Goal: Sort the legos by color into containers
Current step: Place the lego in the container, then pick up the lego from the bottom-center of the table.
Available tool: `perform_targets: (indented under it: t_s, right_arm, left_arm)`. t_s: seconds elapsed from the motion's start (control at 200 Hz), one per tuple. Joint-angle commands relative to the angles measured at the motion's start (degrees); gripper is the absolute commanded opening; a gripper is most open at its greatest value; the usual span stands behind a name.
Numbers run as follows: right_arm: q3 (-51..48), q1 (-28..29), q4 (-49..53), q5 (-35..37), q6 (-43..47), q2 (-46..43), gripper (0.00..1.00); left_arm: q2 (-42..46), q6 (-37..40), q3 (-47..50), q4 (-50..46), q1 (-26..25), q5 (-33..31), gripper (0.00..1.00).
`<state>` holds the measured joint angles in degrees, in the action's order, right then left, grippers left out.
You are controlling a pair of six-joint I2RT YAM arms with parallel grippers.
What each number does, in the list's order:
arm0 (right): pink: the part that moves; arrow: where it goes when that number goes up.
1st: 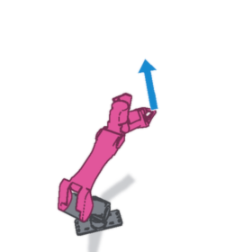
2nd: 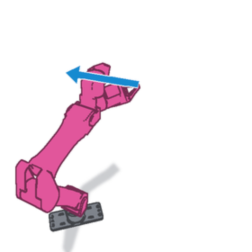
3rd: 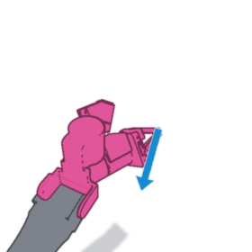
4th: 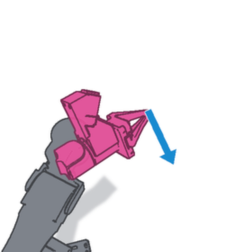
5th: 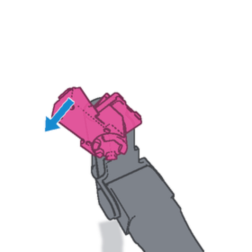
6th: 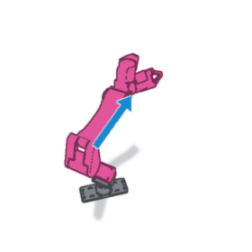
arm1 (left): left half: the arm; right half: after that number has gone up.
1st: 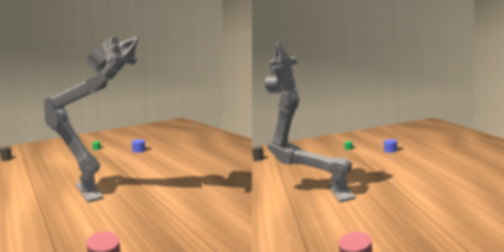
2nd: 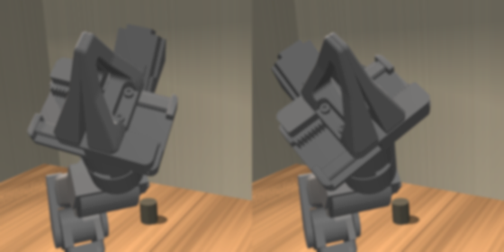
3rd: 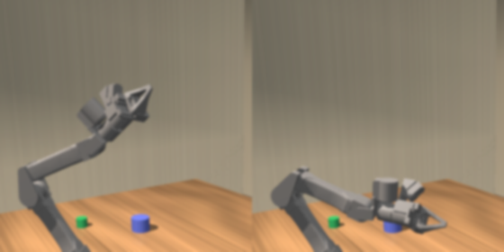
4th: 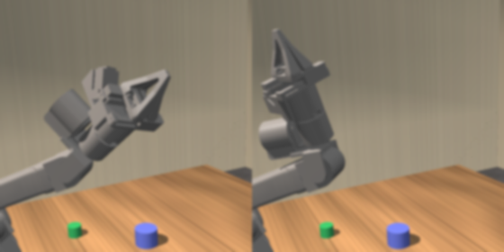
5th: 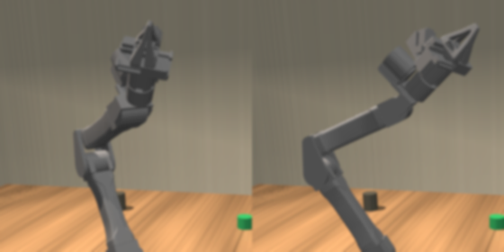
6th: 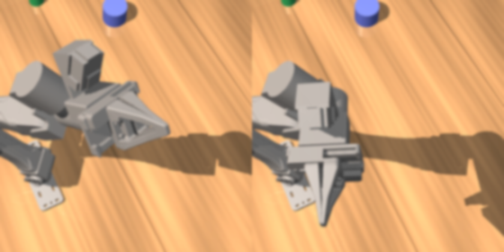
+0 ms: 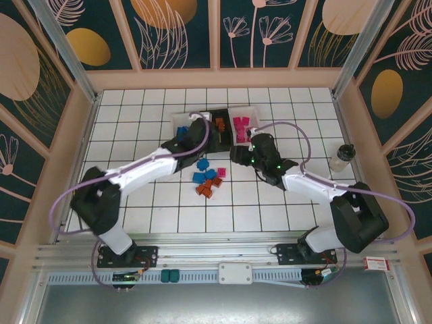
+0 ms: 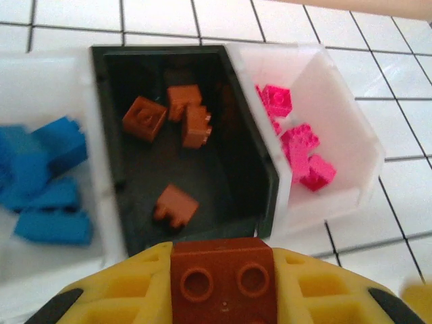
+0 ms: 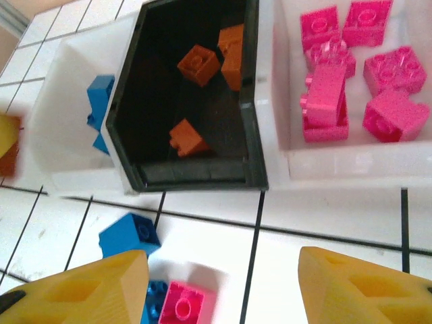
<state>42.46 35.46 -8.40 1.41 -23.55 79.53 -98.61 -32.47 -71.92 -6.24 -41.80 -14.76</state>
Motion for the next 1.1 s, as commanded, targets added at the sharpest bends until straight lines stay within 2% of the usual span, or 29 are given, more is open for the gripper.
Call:
perform_targets:
  t_s: [0.0,0.245,0.46,0.566,0.761,0.906,1.096]
  right_arm:
    - [-2.4,1.9,-0.1,0.5,-1.3,-3.0,0.61]
    - [-5.0,8.6,0.4,0.4,0.5,-4.4,0.61]
    - [-6.5,14.3,-1.7,-4.2,1.0,-1.9,0.62]
    - [-5.7,17.9,-1.7,-5.2,1.9,0.7,0.62]
    - [-3.4,22.8,-0.5,-4.5,2.9,6.8,0.61]
    - [-1.4,23.7,-0.9,-2.5,3.4,11.0,0.59]
    - [2.6,23.6,-0.4,-0.8,4.8,16.6,0.57]
  left_arm:
    - [-8.0,2.8,-7.5,-1.0,2.5,2.4,0.26]
    - [-18.6,2.1,-17.9,-4.2,5.5,1.3,0.27]
    - [-17.3,0.7,-19.2,-3.4,6.8,4.8,0.65]
    - [-11.4,-0.1,-16.6,-1.4,6.8,7.3,0.82]
    - [6.5,-2.5,-3.2,4.9,6.7,11.2,0.98]
    - [20.2,-5.1,11.0,7.9,6.6,11.8,0.99]
    - [36.3,-8.6,29.3,5.8,6.6,8.9,0.99]
